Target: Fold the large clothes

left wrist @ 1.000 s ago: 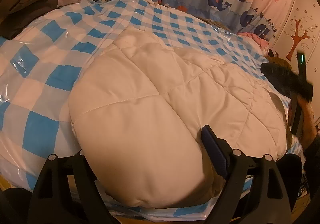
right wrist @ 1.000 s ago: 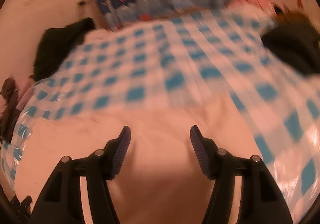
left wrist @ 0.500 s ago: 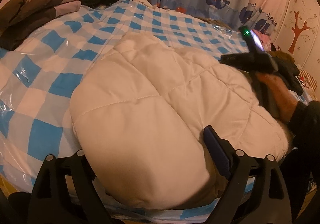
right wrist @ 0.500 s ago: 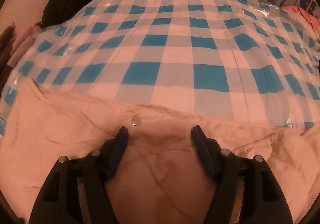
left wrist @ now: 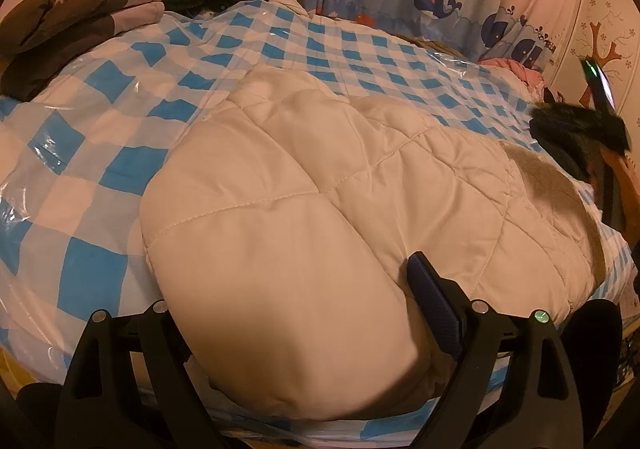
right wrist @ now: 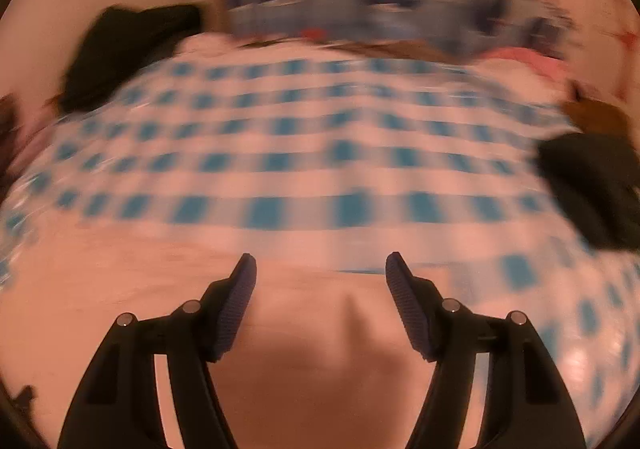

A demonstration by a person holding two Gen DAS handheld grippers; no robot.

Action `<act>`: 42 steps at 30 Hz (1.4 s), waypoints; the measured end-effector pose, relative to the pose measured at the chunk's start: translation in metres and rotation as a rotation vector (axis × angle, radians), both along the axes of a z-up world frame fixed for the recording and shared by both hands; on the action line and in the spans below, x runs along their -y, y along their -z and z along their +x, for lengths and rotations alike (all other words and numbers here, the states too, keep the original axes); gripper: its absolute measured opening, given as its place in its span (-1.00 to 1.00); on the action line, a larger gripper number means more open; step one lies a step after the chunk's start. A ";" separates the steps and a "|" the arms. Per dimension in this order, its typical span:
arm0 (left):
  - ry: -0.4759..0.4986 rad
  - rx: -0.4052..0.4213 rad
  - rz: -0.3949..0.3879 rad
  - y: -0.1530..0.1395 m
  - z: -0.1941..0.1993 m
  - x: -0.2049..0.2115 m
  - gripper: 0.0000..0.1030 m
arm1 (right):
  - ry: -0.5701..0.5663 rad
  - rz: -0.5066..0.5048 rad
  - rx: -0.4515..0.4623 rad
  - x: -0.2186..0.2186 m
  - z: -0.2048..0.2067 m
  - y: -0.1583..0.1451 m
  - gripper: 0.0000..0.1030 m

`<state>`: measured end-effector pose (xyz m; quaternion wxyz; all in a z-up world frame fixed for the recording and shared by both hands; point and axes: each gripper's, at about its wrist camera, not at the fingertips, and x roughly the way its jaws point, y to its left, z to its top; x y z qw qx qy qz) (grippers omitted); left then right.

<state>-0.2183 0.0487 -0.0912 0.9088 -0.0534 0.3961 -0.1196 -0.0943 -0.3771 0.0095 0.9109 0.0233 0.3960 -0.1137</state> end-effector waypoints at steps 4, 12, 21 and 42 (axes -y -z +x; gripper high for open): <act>-0.001 0.003 0.004 0.000 0.001 -0.001 0.66 | 0.198 0.060 -0.084 0.074 -0.017 0.056 0.32; -0.003 0.016 0.023 0.000 0.001 0.002 0.68 | 0.195 0.154 -0.092 0.094 -0.028 0.077 0.38; -0.003 0.018 0.024 0.000 0.000 0.002 0.68 | -0.059 0.038 0.117 -0.015 -0.052 -0.002 0.43; -0.003 -0.074 -0.165 0.013 0.010 -0.020 0.78 | -0.525 0.050 -0.257 -0.219 0.009 0.070 0.87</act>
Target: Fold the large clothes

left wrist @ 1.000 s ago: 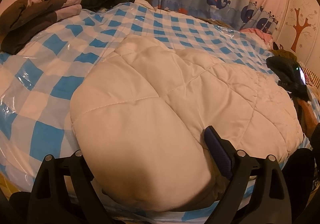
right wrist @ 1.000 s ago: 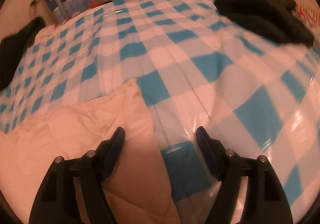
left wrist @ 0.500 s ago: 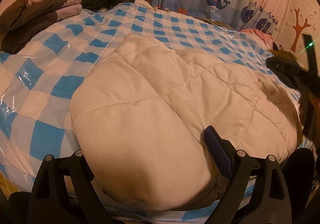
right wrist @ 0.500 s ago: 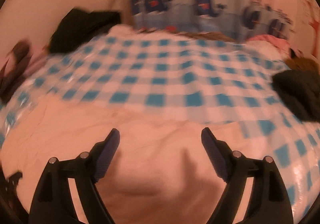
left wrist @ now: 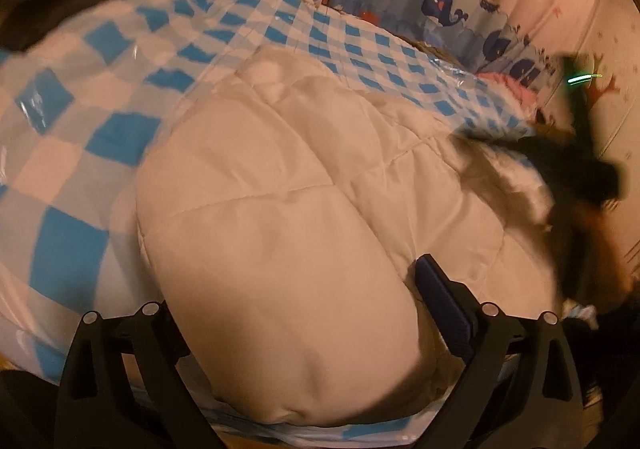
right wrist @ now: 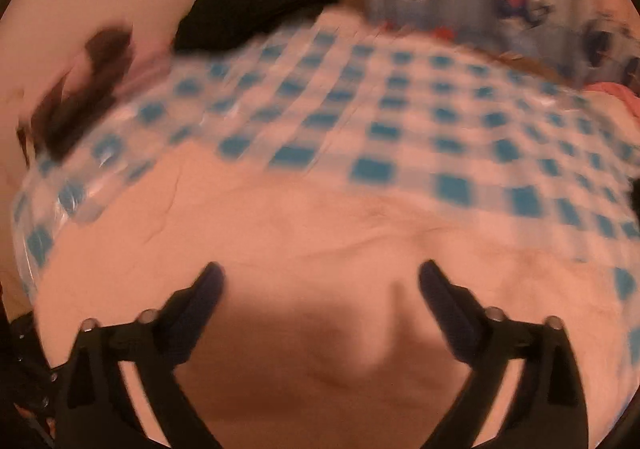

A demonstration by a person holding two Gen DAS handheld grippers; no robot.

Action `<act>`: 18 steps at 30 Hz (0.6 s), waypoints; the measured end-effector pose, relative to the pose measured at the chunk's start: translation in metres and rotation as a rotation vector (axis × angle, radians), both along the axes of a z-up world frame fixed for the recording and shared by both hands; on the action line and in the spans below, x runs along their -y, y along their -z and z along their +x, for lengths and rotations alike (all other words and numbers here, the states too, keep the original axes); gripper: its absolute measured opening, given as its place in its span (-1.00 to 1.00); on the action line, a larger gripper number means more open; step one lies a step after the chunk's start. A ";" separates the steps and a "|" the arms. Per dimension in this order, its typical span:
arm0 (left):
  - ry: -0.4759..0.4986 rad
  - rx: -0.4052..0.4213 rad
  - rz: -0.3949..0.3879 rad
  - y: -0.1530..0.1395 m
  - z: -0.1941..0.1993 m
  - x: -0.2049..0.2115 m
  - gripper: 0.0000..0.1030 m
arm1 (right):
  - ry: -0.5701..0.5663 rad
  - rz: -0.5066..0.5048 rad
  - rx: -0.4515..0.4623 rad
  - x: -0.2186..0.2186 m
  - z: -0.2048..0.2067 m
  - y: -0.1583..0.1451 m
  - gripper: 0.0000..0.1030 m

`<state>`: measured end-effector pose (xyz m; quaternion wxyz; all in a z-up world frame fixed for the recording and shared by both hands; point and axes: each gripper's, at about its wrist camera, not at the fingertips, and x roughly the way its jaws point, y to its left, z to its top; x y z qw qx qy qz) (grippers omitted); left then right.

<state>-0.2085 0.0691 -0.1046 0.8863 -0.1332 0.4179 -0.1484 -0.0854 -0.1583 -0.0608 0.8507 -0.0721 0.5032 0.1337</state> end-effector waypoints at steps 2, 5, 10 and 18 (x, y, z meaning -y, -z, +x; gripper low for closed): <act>0.000 -0.044 -0.096 0.007 0.005 -0.012 0.79 | -0.007 0.035 -0.051 0.004 0.007 0.005 0.87; -0.001 -0.113 -0.248 0.019 0.010 -0.029 0.79 | 0.065 0.307 -0.035 0.060 -0.020 -0.043 0.86; -0.027 -0.151 -0.383 0.029 0.010 -0.047 0.79 | 0.248 0.424 0.007 0.177 -0.118 -0.091 0.86; -0.029 -0.258 -0.517 0.046 -0.009 -0.058 0.79 | 0.581 0.676 -0.133 0.323 -0.243 -0.035 0.86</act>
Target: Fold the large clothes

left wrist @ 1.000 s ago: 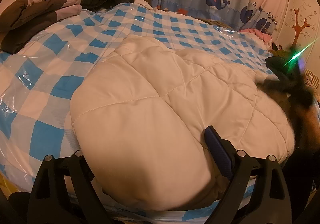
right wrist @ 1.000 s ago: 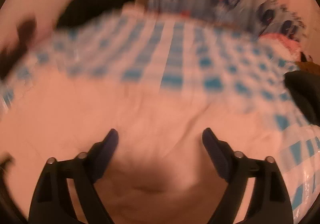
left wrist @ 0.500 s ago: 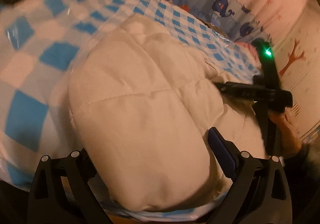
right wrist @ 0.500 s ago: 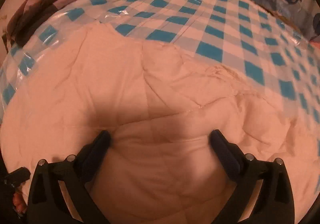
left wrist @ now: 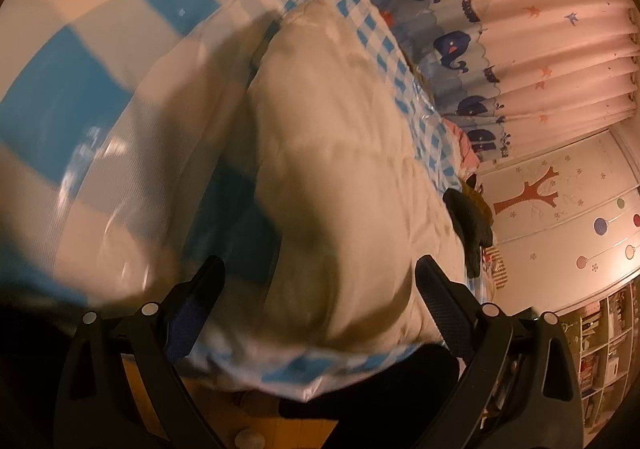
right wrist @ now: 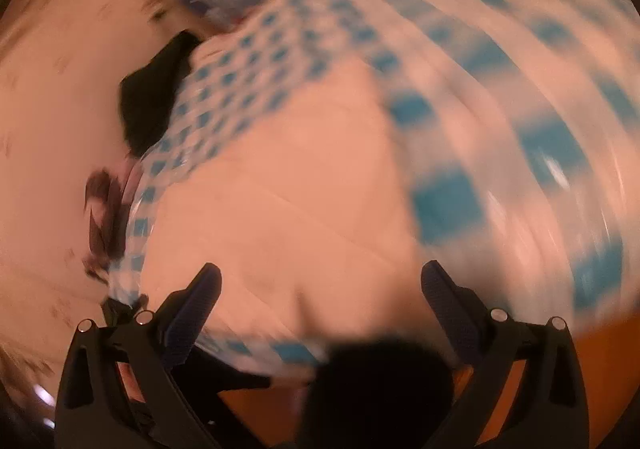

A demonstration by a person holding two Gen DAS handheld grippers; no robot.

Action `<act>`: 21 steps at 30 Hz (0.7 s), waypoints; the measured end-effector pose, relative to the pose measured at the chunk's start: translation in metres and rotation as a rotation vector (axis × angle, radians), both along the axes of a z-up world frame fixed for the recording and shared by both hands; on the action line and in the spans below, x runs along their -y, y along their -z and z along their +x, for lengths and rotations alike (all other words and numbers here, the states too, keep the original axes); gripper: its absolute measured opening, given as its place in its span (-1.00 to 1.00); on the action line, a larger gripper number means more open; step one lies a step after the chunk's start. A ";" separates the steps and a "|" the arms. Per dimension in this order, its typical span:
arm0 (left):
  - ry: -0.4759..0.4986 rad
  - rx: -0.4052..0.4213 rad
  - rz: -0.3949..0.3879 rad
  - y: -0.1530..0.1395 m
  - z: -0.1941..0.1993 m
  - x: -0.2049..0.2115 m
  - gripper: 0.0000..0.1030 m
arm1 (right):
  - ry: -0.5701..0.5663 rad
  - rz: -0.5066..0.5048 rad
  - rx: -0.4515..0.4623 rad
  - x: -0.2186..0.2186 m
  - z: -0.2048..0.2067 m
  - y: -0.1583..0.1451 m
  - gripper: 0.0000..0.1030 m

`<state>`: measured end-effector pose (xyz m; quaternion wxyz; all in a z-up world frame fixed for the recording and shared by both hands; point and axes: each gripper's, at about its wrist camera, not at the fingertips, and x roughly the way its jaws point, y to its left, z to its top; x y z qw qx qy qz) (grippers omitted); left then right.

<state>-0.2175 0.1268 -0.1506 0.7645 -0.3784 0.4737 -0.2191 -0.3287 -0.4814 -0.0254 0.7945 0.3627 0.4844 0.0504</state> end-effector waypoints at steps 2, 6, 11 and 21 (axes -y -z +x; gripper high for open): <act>-0.003 -0.019 0.007 0.000 -0.003 0.002 0.79 | 0.013 0.106 -0.010 0.007 -0.011 0.021 0.86; 0.002 -0.040 -0.005 0.000 -0.002 0.011 0.79 | 0.007 0.303 0.010 0.005 -0.007 0.054 0.86; -0.015 -0.087 -0.037 0.008 -0.005 0.019 0.79 | -0.010 0.440 0.072 -0.002 0.007 0.068 0.89; -0.074 -0.134 -0.092 0.019 0.000 0.024 0.79 | -0.042 0.373 0.089 -0.010 0.014 0.072 0.86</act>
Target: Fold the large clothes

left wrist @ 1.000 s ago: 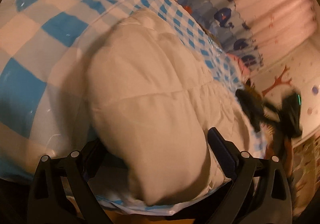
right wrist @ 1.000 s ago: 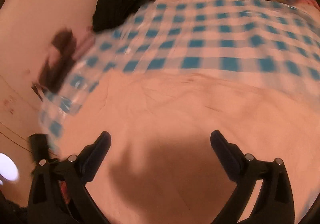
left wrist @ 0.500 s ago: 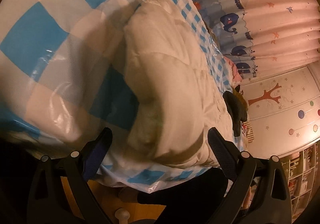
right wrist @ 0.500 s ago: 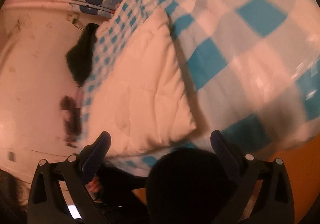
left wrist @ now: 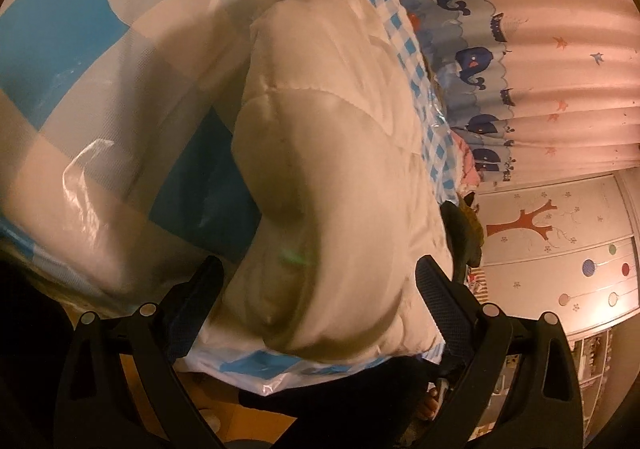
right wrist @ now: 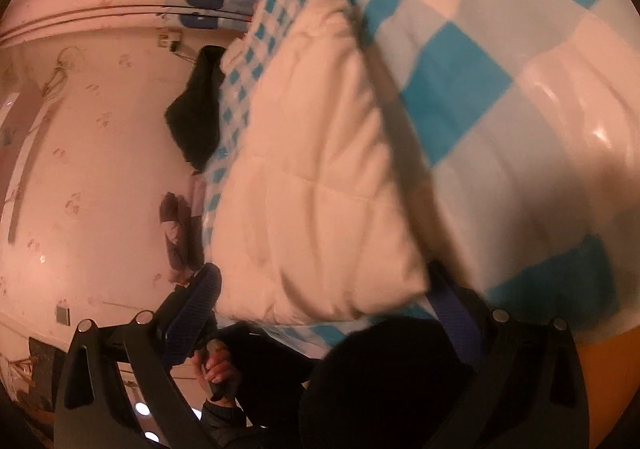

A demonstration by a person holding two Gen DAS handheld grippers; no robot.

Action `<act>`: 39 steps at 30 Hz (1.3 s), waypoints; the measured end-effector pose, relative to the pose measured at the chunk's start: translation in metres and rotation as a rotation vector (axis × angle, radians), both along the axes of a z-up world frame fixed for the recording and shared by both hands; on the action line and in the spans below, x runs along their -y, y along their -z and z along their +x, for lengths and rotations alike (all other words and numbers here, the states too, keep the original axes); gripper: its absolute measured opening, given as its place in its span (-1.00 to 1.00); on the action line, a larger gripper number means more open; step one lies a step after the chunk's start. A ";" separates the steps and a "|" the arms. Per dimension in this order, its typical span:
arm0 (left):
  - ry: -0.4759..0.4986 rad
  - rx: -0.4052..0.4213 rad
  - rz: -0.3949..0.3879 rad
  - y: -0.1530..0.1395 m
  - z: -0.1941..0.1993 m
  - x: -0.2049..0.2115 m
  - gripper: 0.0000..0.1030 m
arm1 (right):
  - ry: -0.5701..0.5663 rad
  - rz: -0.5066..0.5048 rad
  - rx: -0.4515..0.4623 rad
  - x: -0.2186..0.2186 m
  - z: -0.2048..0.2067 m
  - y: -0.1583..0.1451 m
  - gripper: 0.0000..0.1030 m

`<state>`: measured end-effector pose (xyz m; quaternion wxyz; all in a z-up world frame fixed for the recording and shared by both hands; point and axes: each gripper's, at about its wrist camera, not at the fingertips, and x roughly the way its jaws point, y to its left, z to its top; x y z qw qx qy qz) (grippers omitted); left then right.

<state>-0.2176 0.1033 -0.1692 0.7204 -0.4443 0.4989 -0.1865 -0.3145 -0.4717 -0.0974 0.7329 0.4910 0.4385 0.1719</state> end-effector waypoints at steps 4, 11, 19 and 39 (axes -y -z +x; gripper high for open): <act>-0.006 -0.030 0.039 0.000 0.006 0.006 0.79 | 0.006 -0.099 -0.013 -0.006 0.007 -0.003 -0.02; 0.046 0.053 0.160 -0.030 0.009 0.017 -0.06 | 0.024 -0.123 0.091 -0.009 0.003 -0.031 -0.38; 0.126 0.122 0.187 -0.060 -0.009 0.017 -0.16 | 0.004 -0.152 0.115 -0.007 -0.018 -0.047 -0.45; -0.027 0.110 0.244 -0.030 0.010 0.013 0.75 | -0.067 -0.892 0.051 -0.100 0.082 -0.061 0.30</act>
